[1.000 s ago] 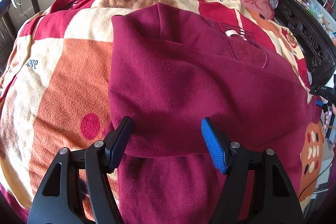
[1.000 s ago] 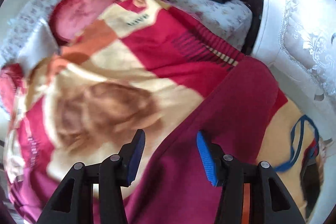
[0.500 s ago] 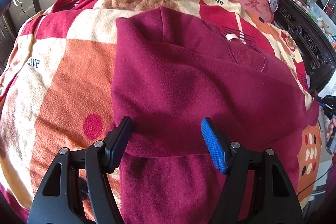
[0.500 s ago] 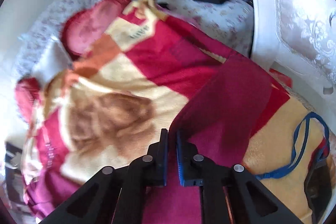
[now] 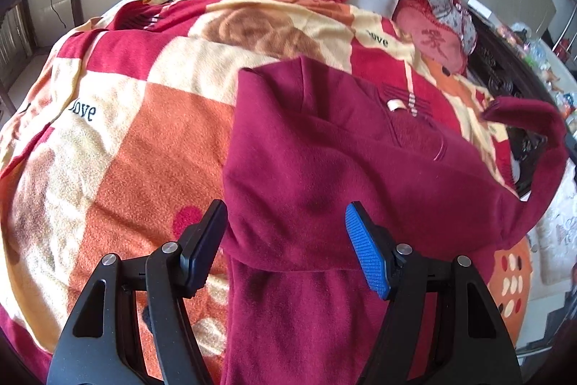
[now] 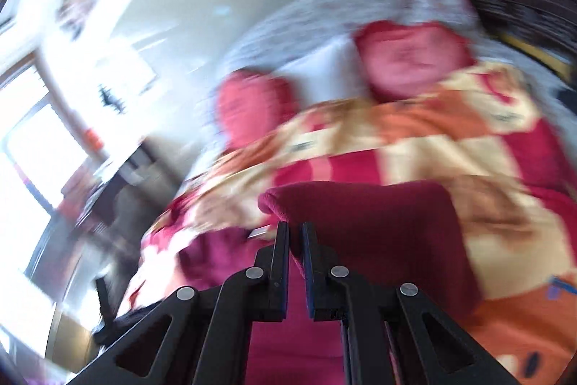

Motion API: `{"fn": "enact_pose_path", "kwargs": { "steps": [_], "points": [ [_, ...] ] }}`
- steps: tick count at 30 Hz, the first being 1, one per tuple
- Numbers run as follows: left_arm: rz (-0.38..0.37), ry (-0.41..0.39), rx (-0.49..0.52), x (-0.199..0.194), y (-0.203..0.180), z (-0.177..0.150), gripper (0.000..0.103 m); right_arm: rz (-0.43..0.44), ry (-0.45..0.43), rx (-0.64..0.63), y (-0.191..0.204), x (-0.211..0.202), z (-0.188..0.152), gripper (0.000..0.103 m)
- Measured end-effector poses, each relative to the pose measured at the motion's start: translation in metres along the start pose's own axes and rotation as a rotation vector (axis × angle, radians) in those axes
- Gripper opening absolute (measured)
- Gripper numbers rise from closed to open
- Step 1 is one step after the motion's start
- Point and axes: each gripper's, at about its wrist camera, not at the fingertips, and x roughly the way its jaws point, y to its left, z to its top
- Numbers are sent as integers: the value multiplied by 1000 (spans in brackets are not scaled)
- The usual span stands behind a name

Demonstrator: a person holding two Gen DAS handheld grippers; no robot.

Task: Fold small clothes
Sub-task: 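Fold the held sleeve across the sweatshirt body with the right tool, then open, then grasp the sweatshirt hem edge with the left tool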

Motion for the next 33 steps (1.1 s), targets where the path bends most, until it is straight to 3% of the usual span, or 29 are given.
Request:
{"fn": "enact_pose_path", "kwargs": {
  "steps": [4,9,10,14,16,18,22,32,33],
  "points": [
    [-60,21,-62,2,10,2,68,105,142,-78,48,56,-38,7],
    [-100,30,-74,1,11,1,68,37,405,-123,64,130,-102,7],
    [-108,25,-67,0,9,0,68,27,424,-134,63,133,-108,7],
    [-147,22,-50,3,2,0,68,6,435,-164,58,124,-125,18],
    [-164,27,-43,7,-4,2,68,19,430,-149,55,118,-124,33],
    [-174,26,-45,11,-9,4,68,25,410,-139,53,111,-122,39],
    [-184,55,-17,27,-25,7,68,29,340,-163,58,100,-107,39],
    [-237,92,53,60,-59,13,68,40,312,-131,58,96,-106,40],
    [-240,98,55,64,-60,14,64,34,305,-123,54,91,-105,40]
  ]
}}
